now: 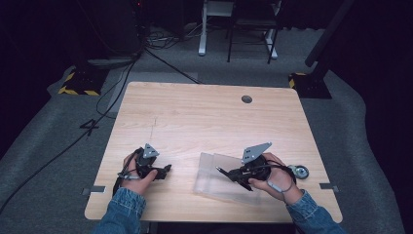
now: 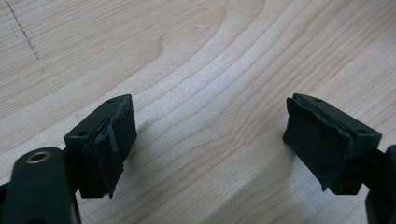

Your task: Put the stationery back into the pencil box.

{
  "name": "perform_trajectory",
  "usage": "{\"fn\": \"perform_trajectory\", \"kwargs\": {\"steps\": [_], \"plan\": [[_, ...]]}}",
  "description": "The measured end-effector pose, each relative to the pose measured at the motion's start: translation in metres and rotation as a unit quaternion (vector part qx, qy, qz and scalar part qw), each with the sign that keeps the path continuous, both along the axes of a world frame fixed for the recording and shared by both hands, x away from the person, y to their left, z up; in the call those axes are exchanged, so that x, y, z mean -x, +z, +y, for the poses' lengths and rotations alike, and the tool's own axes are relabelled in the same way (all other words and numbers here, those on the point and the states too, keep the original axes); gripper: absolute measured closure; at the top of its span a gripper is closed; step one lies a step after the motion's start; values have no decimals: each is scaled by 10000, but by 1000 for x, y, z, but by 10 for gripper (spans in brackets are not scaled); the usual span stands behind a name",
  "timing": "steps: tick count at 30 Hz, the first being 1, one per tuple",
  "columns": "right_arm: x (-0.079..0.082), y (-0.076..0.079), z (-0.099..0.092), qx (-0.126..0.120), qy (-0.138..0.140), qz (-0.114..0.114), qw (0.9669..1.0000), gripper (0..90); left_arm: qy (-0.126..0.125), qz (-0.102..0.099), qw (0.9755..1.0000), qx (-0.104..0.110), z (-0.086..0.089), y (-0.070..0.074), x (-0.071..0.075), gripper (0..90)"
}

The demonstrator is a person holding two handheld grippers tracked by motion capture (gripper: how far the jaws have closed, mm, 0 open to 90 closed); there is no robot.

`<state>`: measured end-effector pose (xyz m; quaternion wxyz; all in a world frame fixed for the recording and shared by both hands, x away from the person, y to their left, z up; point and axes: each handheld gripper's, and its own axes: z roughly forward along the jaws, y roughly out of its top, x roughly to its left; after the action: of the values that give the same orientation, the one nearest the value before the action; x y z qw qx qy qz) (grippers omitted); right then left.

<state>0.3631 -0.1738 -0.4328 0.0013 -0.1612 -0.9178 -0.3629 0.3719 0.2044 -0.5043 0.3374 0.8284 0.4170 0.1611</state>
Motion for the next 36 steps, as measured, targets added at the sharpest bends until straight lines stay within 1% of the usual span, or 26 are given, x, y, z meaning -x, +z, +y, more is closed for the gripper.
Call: {"fn": "perform_trajectory", "kwargs": {"steps": [10,17,26,36], "plan": [[0,-4,2,179,91,101,9997,797,-1,1,10000,-1,0,0,0,169],[1,-5,3,303,161,122,9993,797,1,-3,10000,-10,0,0,0,170],[1,-11,6,489,265,202,9982,797,-4,1,10000,-7,0,0,0,170],[-2,-18,6,635,208,352,9971,796,-4,2,10000,-7,0,0,0,170]]}}
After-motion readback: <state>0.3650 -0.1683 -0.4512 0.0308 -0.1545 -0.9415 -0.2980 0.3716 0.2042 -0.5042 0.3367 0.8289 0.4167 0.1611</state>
